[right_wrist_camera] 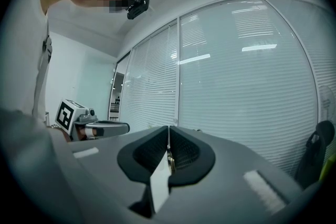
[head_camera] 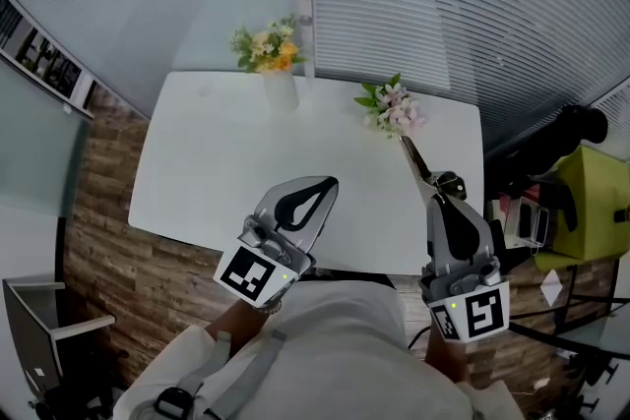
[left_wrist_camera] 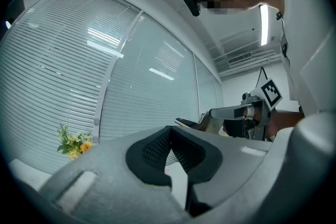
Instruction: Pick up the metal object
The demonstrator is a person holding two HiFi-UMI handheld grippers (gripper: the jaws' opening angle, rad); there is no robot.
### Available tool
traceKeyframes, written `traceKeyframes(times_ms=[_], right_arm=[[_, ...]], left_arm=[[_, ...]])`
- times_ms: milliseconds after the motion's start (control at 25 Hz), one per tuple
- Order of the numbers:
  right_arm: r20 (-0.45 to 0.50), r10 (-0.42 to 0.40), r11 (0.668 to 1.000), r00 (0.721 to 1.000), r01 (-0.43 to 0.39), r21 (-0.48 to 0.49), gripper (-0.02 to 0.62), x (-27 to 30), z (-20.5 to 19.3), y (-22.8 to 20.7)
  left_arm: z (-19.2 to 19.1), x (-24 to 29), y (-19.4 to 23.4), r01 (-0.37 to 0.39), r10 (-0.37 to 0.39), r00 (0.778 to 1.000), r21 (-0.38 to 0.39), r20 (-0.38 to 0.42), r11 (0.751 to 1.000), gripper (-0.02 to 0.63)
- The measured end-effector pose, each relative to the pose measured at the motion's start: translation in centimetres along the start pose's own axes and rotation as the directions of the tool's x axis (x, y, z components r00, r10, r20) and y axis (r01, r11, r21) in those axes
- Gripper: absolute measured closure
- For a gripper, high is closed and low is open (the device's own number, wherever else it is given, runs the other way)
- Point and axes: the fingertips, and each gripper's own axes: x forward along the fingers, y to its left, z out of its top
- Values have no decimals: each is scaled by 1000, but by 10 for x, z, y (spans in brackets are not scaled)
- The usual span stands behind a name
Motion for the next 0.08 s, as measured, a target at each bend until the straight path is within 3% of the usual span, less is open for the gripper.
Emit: traceKeyframes(times_ms=[80], right_arm=[[2, -1, 1000, 1000, 1, -1, 581, -1, 0, -1]], left_arm=[[0, 1, -1, 0, 0, 1000, 1, 1, 1000, 600]])
